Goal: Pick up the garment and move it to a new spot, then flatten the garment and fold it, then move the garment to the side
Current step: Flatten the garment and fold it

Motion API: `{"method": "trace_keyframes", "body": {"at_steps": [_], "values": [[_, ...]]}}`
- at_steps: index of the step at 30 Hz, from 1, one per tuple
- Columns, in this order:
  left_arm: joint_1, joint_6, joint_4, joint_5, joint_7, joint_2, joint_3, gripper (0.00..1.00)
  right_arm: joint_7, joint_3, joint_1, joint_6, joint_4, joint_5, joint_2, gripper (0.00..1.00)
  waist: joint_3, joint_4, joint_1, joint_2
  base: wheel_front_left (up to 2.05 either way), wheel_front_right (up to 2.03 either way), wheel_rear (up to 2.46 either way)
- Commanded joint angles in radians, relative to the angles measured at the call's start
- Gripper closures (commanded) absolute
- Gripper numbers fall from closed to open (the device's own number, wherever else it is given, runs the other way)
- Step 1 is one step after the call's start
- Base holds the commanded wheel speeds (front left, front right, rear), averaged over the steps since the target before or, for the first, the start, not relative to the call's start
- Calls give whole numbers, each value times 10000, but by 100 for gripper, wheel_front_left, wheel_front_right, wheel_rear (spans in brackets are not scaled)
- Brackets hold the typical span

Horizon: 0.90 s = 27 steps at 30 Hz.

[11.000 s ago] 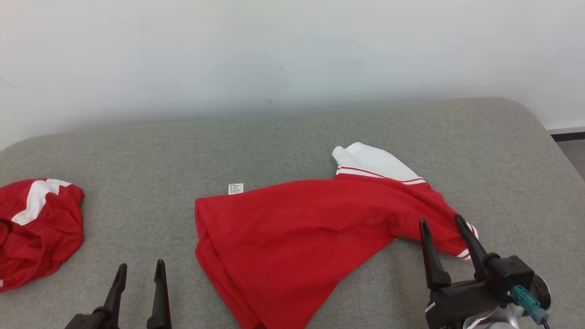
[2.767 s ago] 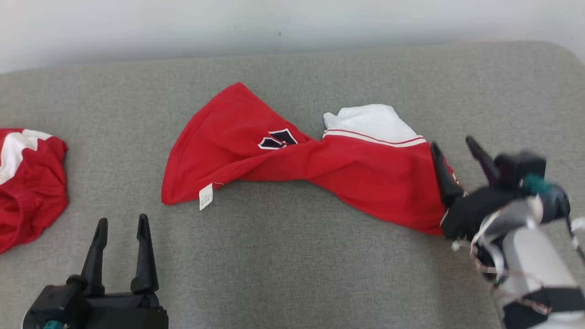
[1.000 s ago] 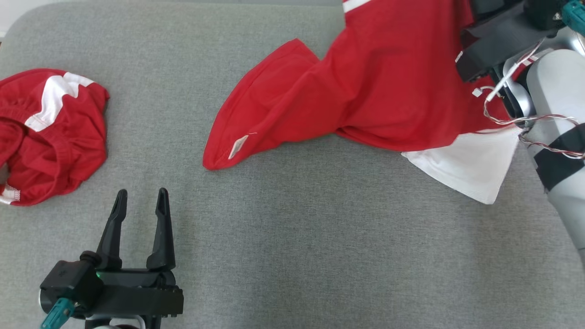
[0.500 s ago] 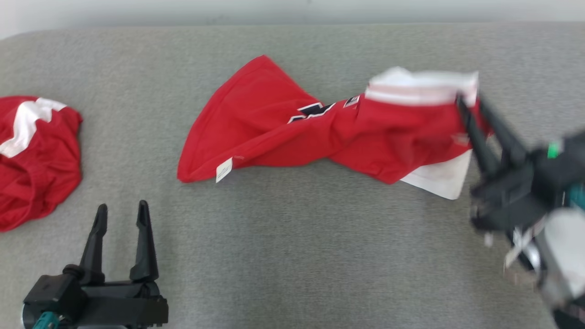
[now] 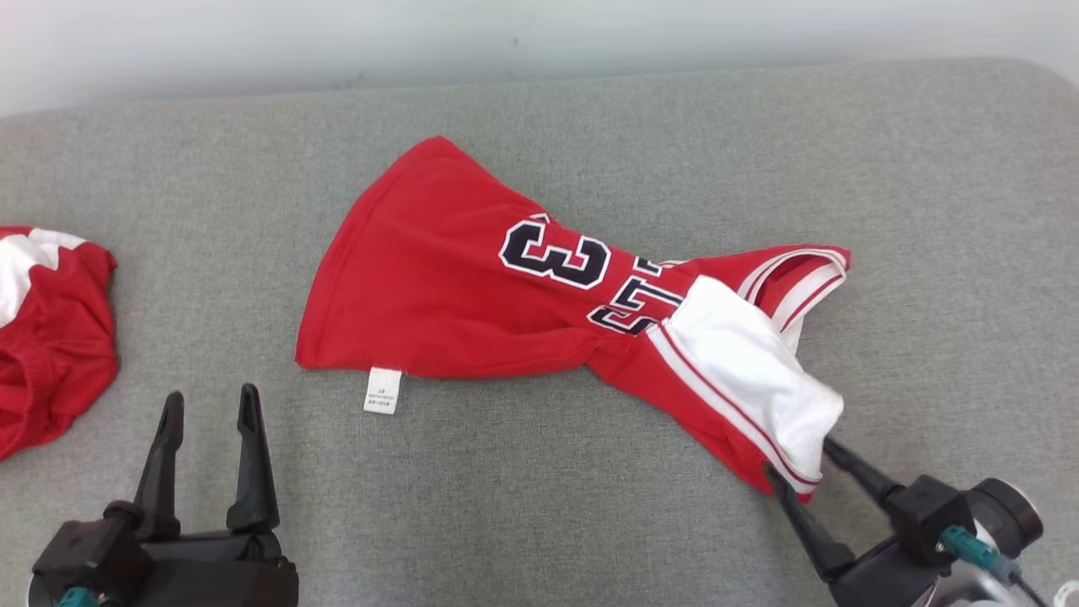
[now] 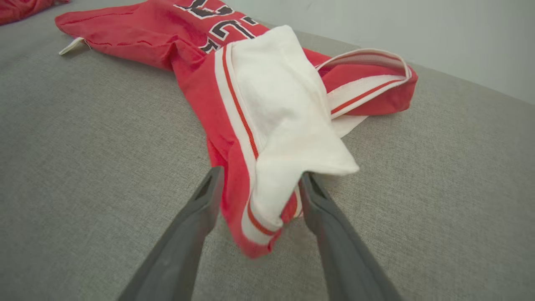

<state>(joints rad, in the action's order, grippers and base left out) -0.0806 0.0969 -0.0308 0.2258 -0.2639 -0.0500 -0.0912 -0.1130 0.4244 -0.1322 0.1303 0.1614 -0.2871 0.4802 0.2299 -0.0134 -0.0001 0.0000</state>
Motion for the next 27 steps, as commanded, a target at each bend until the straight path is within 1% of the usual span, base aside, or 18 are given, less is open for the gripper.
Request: {"method": "trace_keyframes", "body": {"at_steps": [1,4,6,8,11,17,19,24,27], "values": [[110,-19,-21,-58,-7,-7,-27,0,68,-19,-21,7,-59,-75,61,0,-80,-44,1,0,0,0,0],[193,-26,-59,-49,-7,-7,11,0,827,-143,-11,7,-123,-501,275,0,-194,-61,1,0,0,0,0],[249,-44,-76,-34,-7,-9,37,0,1393,-538,-11,7,-225,-846,335,0,-256,-63,1,0,0,0,0],[273,-55,-88,4,-7,-6,84,0,1830,-1162,-90,7,-423,-1108,219,0,-312,-59,1,0,0,0,0],[313,-66,-83,42,-7,-7,125,0,2639,-1782,-237,7,-605,-1307,31,0,-369,-55,1,0,0,0,0],[370,-70,-121,85,-9,-5,248,0,4726,-2144,-644,7,-253,-2316,-684,0,-439,29,1,0,0,0,0],[383,-60,-130,59,-7,-9,290,0,5061,-2375,-813,7,-70,-2656,-1052,0,-458,71,1,0,0,0,0],[469,-44,-151,42,-7,-7,347,0,5873,-2887,-1147,7,587,-3005,-1771,0,-518,126,1,0,0,0,0],[482,-40,-168,32,-7,-7,367,0,6162,-3054,-1244,7,937,-3079,-2034,0,-550,158,1,0,0,0,0]]}}
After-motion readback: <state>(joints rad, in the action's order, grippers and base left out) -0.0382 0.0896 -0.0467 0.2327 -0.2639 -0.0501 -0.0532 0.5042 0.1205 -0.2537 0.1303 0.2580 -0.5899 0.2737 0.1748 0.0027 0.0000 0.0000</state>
